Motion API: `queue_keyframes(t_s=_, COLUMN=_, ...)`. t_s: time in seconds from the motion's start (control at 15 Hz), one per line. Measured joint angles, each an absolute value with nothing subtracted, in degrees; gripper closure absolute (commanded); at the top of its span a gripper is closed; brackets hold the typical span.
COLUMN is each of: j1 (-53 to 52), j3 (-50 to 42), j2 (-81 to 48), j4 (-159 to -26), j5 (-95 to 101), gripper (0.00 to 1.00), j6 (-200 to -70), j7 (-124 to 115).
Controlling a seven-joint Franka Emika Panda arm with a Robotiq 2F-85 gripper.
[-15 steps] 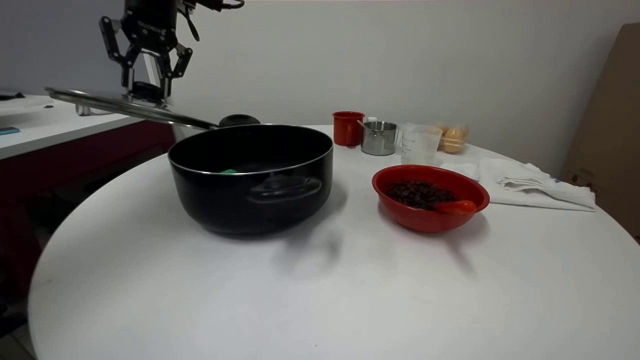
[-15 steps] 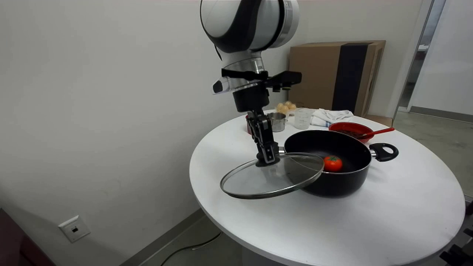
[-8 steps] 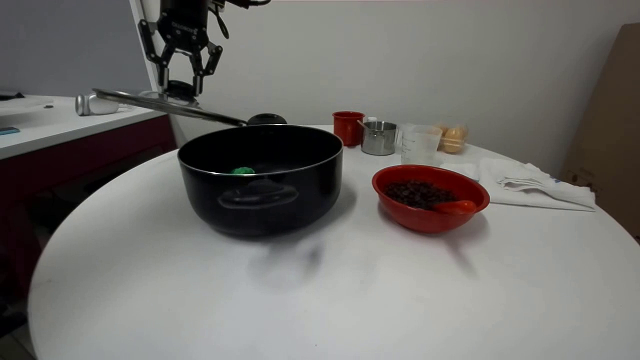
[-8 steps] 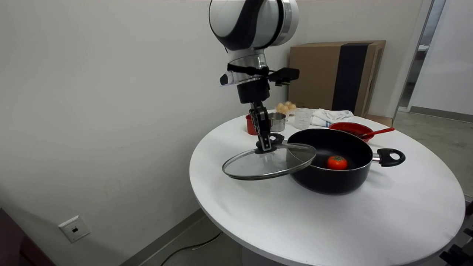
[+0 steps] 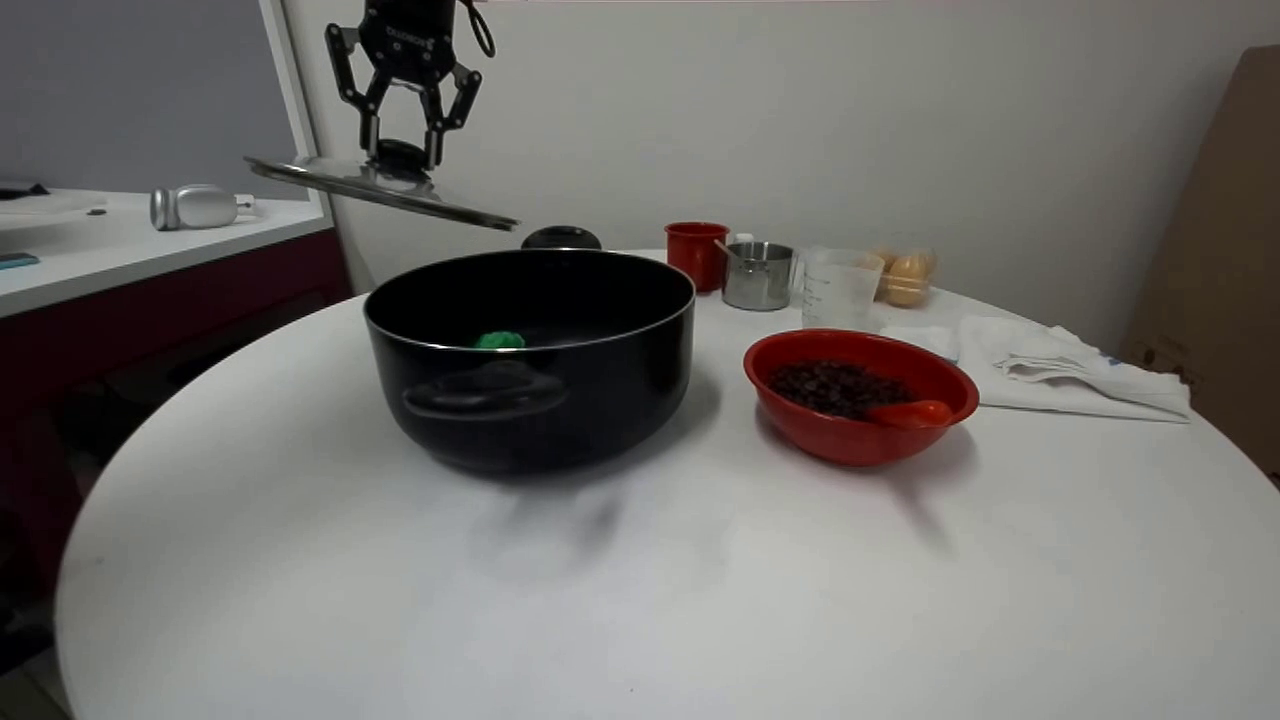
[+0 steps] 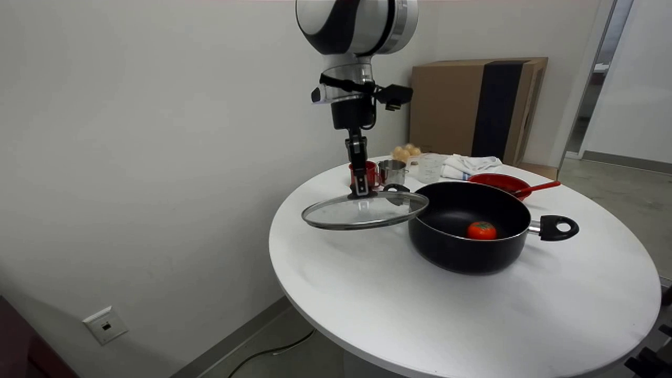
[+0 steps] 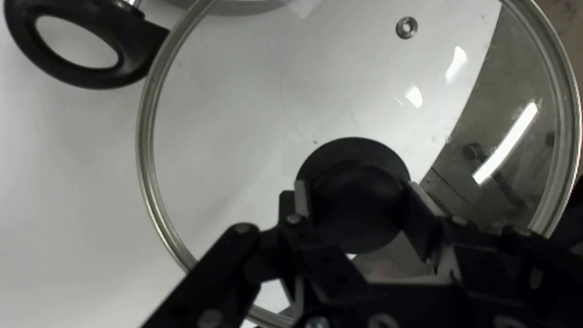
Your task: Remove the glass lid from the pot, take out the broccoli and orange from the pot and place them on the table
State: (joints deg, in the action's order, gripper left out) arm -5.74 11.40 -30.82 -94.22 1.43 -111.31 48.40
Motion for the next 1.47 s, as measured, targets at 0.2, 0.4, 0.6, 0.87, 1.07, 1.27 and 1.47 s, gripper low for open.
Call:
queue_keyframes(t_s=0.2, j1=-6.73, j3=12.22, j2=-31.37, j4=-91.35, j5=0.19, gripper=0.74, j6=-114.55, j7=44.76)
queue_keyframes(t_s=0.4, j1=-8.06, j3=12.37, j2=-32.54, j4=-89.15, j5=-0.03, gripper=0.74, j6=-121.57, j7=38.15)
queue_keyframes(t_s=0.6, j1=-8.73, j3=12.11, j2=-34.72, j4=-87.51, j5=0.10, gripper=0.74, j6=-125.80, j7=30.93)
queue_keyframes(t_s=0.87, j1=-8.67, j3=11.04, j2=-38.68, j4=-85.34, j5=0.83, gripper=0.74, j6=-125.93, j7=26.27)
queue_keyframes(t_s=1.07, j1=-8.60, j3=9.72, j2=-41.75, j4=-83.67, j5=2.13, gripper=0.74, j6=-125.93, j7=24.53)
queue_keyframes(t_s=1.27, j1=-8.49, j3=9.04, j2=-44.00, j4=-82.31, j5=2.99, gripper=0.74, j6=-125.92, j7=23.68)
queue_keyframes(t_s=1.47, j1=-8.41, j3=8.87, j2=-45.18, j4=-81.55, j5=3.30, gripper=0.74, j6=-125.92, j7=23.54)
